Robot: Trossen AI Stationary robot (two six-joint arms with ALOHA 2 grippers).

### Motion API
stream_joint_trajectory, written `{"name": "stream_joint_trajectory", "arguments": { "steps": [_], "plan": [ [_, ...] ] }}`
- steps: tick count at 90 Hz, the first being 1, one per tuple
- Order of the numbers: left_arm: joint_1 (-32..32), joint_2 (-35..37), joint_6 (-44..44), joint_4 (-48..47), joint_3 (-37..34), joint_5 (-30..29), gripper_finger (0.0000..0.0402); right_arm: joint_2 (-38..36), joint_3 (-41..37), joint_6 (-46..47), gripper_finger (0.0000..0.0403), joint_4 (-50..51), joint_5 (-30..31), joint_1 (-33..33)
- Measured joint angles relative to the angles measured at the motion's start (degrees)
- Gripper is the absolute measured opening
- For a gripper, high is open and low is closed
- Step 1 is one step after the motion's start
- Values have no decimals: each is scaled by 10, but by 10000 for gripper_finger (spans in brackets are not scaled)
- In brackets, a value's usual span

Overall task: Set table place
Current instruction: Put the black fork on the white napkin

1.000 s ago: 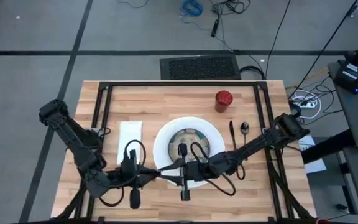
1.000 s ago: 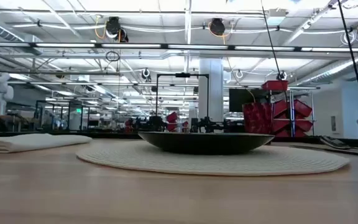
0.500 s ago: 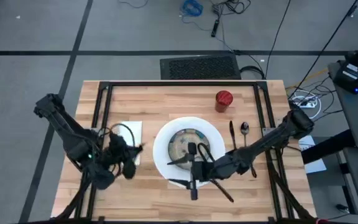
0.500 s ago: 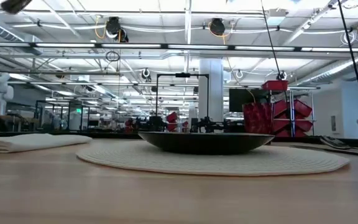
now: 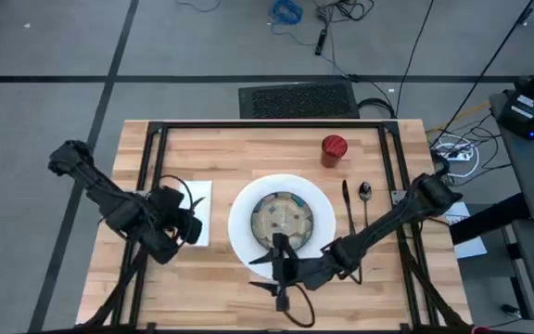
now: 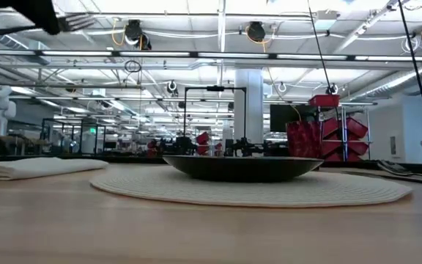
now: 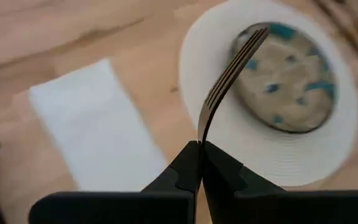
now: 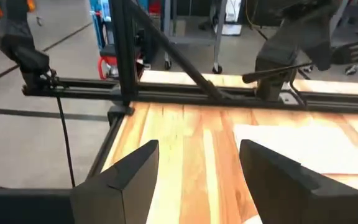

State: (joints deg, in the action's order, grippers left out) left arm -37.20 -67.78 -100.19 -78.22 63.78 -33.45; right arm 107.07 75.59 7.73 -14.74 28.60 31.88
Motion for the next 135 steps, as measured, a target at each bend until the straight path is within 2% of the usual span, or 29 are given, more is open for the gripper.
{"name": "stream_joint_trajectory", "arguments": {
  "steps": [9,30,46,66,85,109,123,135],
  "plan": [
    [24,29,2,21,-50,27,0,1,0,0,210,-5,1,2],
    [79,150,34,182,-194,35,0,2,0,0,210,-4,1,3],
    [109,201,-47,203,-285,21,0,2,0,6,210,-4,0,3],
    [127,198,-109,268,-376,53,0,2,1,6,210,0,0,3],
    [165,197,-147,318,-418,83,0,2,1,7,210,0,0,3],
    [257,195,-56,447,-432,95,0,2,1,23,210,0,-1,-5],
    [316,194,-11,455,-432,137,0,8,1,28,210,3,-1,-5],
    [338,185,6,462,-432,178,0,20,1,30,210,1,-2,-5]
  ]
}}
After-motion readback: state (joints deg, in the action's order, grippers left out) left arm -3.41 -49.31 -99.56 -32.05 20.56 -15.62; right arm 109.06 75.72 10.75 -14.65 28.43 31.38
